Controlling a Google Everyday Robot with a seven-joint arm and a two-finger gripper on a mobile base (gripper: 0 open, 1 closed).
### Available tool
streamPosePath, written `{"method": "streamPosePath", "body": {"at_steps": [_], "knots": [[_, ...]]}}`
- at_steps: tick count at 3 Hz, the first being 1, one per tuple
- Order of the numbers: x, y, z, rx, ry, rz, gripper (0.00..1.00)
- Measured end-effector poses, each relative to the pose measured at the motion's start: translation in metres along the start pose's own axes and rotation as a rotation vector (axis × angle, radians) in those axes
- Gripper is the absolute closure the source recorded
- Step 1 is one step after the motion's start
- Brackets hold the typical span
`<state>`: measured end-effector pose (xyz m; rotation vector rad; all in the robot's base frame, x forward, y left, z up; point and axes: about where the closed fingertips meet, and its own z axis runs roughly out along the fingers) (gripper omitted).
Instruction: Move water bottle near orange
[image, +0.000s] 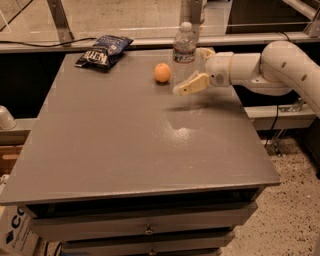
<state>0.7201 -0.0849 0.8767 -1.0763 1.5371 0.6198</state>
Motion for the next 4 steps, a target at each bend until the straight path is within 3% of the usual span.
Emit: {"method": "streamPosePath", "body": {"at_steps": [2,3,4], "knots": [[-0.013,0.024,-0.077,0.073,-0.067,-0.026,0.0],[-0.025,0.037,-0.121,0.133,-0.121,-0.032,0.0],[-0.025,0.037,-0.121,0.133,-0.122,-0.032,0.0]]}}
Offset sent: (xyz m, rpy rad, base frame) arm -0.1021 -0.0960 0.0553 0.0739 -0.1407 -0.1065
